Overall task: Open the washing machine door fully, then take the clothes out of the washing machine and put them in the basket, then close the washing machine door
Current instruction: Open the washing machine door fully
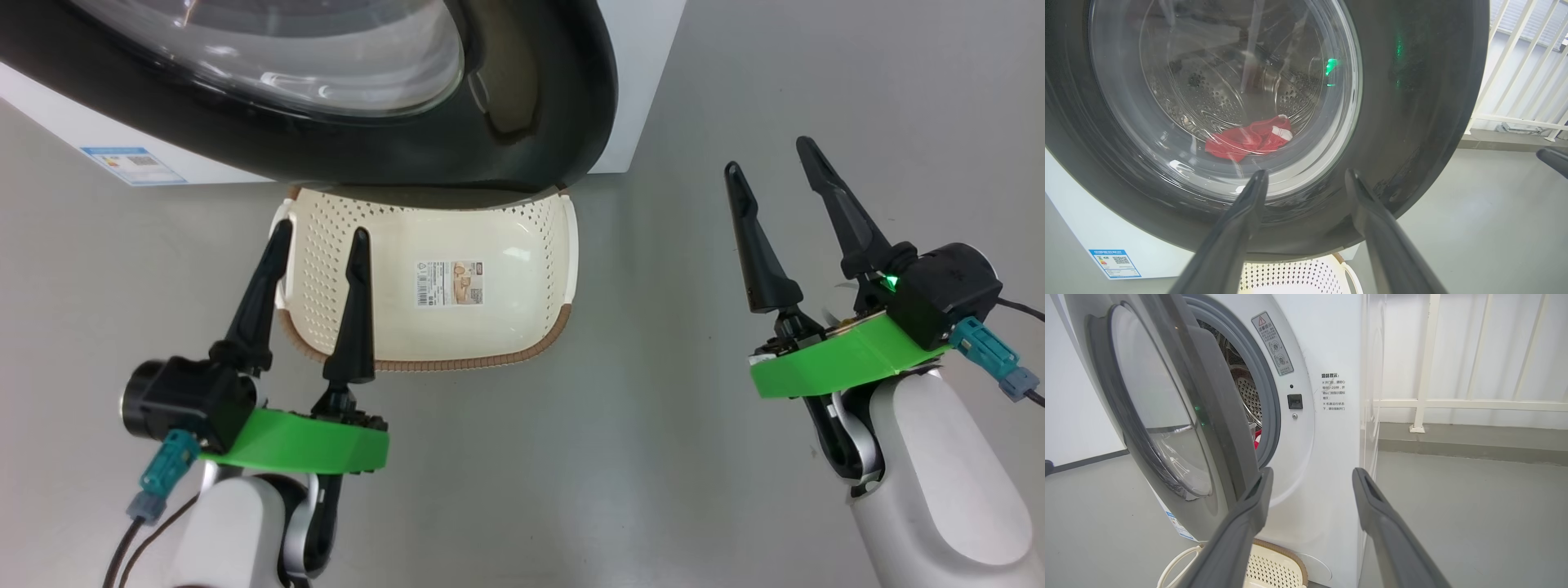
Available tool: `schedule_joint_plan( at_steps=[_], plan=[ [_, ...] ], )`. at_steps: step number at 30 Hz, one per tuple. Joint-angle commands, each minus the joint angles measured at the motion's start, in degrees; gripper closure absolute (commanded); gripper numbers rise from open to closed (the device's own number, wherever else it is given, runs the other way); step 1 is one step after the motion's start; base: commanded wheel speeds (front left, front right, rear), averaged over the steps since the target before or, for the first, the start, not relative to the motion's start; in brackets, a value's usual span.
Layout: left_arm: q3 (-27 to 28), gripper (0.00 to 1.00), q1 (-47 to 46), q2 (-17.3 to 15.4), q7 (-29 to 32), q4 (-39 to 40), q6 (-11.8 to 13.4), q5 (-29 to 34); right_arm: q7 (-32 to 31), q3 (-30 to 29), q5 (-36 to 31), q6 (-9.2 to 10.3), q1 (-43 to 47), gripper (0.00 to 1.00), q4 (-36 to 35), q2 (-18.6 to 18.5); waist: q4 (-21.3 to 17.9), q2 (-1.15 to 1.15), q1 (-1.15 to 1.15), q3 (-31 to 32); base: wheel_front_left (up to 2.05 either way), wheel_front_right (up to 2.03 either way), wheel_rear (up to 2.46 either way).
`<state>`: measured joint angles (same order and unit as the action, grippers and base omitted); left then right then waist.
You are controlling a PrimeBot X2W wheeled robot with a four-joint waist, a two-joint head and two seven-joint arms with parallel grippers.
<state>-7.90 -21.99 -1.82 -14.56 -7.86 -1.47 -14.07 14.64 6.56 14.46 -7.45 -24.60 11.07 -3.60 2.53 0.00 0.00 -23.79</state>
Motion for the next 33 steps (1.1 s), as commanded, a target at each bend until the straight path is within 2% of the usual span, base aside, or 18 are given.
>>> schedule_joint_plan(
  at_steps=[1,6,7,8,14,18,21,26,29,30,33],
  plan=[
    [1.8,0.00,1.0,-1.1,-0.4,1.3,0.2,0.8,0.4,1.3,0.1,-0.03,1.3,0.00,-1.5,0.7,0.0,0.00,0.00,0.0,0.00,0.00,0.00],
    [1.9,0.00,1.1,-1.1,-0.4,1.4,0.2,1.1,0.4,1.6,-0.4,-0.03,1.1,0.02,-1.7,0.7,0.0,0.00,0.00,0.0,0.00,0.00,0.00],
    [1.9,0.00,1.1,-1.1,-0.4,1.4,0.1,1.1,0.4,1.6,-0.5,-0.03,1.0,0.36,-1.7,0.7,0.0,0.00,0.00,0.1,0.00,0.00,0.00],
    [1.9,0.00,1.2,-1.1,-0.4,1.3,0.1,1.2,0.4,1.7,-0.8,-0.03,0.9,1.00,-1.4,0.7,0.0,0.00,0.00,0.1,0.00,0.00,0.00],
    [1.8,0.00,1.4,-1.1,-0.4,1.4,0.1,1.2,0.4,2.6,1.2,-0.03,0.0,1.00,-0.2,0.7,0.4,0.00,0.00,0.1,0.00,0.00,0.00],
    [1.4,0.00,1.4,-1.1,-0.4,1.8,0.3,0.3,0.4,2.2,8.7,-0.03,-1.3,1.00,1.3,0.7,0.9,0.00,0.00,0.0,0.00,0.00,0.00],
    [0.9,0.00,1.4,-1.1,-0.4,2.2,0.5,-0.1,0.4,2.6,16.9,-0.03,-3.0,1.00,2.9,0.7,1.4,0.00,0.00,-0.2,0.00,0.00,0.00],
    [0.7,0.00,1.3,-1.1,-0.4,2.4,0.6,-0.3,-0.8,5.4,34.1,-0.03,-7.3,1.00,4.8,0.7,1.9,0.00,0.00,-0.7,0.00,0.00,0.00],
    [0.5,0.00,1.2,-1.1,-0.4,2.6,0.7,-0.3,-3.9,5.6,44.3,-0.03,-10.5,1.00,5.2,0.7,2.1,0.00,0.00,-1.3,0.00,0.00,0.00],
    [0.3,0.00,1.1,-1.1,-0.4,2.5,0.7,-0.3,-6.8,5.2,50.1,-0.03,-12.7,1.00,5.9,0.7,2.3,0.00,0.00,-1.6,0.00,0.00,0.00],
    [0.1,0.00,0.7,-1.1,-0.4,2.4,0.6,-0.5,-12.3,4.4,58.5,-0.03,-15.8,1.00,7.1,0.7,2.8,0.00,0.00,-2.0,0.00,0.00,0.00]
  ],
)
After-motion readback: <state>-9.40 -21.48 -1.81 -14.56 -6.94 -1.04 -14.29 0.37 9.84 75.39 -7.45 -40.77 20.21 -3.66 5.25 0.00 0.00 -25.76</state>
